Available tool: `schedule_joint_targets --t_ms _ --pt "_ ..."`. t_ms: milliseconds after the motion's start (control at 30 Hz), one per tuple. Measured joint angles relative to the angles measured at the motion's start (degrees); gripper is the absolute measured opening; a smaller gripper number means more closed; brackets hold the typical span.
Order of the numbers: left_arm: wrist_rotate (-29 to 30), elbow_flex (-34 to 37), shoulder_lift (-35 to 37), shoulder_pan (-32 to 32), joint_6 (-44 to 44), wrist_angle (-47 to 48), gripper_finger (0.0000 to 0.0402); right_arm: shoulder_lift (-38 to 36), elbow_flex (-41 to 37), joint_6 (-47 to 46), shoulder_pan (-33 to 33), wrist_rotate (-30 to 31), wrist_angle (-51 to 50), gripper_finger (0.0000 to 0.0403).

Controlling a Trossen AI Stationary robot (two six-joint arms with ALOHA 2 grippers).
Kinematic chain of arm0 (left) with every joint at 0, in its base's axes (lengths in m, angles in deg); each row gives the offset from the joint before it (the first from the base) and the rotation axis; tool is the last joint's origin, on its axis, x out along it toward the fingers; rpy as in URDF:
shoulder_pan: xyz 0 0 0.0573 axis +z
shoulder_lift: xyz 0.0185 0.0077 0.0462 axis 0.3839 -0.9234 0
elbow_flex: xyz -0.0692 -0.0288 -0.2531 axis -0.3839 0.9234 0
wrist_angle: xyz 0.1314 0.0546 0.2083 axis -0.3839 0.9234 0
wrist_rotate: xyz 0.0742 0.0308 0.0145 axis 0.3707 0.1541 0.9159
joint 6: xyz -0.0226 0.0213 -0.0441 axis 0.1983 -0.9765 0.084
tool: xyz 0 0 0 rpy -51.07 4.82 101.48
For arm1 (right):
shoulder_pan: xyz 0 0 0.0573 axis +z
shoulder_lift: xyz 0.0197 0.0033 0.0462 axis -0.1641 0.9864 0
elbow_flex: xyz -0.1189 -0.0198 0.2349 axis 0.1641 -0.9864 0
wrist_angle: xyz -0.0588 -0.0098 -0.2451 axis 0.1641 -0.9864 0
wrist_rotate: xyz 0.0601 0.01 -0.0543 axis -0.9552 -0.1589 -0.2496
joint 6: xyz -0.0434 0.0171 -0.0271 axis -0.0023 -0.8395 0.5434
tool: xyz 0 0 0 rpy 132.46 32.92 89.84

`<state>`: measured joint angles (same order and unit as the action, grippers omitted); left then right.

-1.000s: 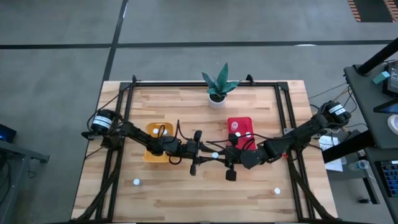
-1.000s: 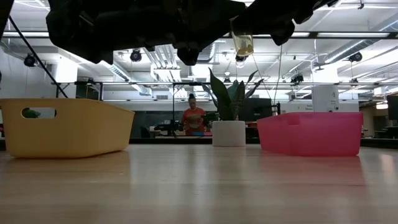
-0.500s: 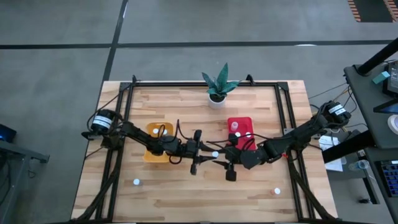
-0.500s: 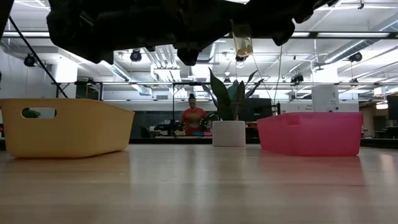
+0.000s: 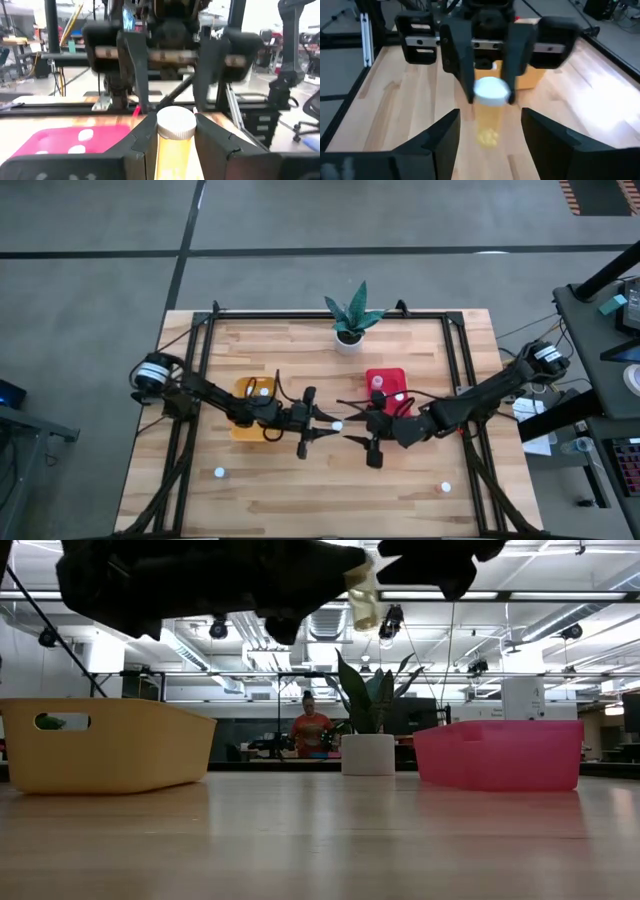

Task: Pick and place medicine bottles into bin by pill shape (circle, oval)
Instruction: Put the yellow tablet bottle into the yellow bin

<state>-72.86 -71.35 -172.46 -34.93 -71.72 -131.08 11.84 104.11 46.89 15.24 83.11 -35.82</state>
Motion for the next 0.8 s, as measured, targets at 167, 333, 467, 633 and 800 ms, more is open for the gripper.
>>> schedule_joint_targets --t_ms 167,333,467,633,800 --pt "3.33 3.15 8.29 -1.58 0.24 10.28 0.0087 -1.55 0.04 0.00 -0.04 0.48 -1.97 0.0203" --pt "8.62 3.40 21.12 -4.55 4.16 33.75 0.0087 -2.03 0.01 -0.04 -0.10 5.32 -4.77 0.0203" --pt "17.10 3.40 31.08 -9.15 8.44 51.35 0.0087 -1.90 -0.02 -0.04 -0.17 5.93 -4.58 0.0203" --pt "32.77 3.47 40.62 -16.98 17.45 70.09 0.0087 -1.84 -0.04 -0.11 -0.35 5.87 -4.48 0.0203" --pt "45.66 3.56 44.44 -24.43 28.43 84.51 0.0087 -1.84 -0.07 -0.16 -0.37 5.91 -3.63 0.0203"
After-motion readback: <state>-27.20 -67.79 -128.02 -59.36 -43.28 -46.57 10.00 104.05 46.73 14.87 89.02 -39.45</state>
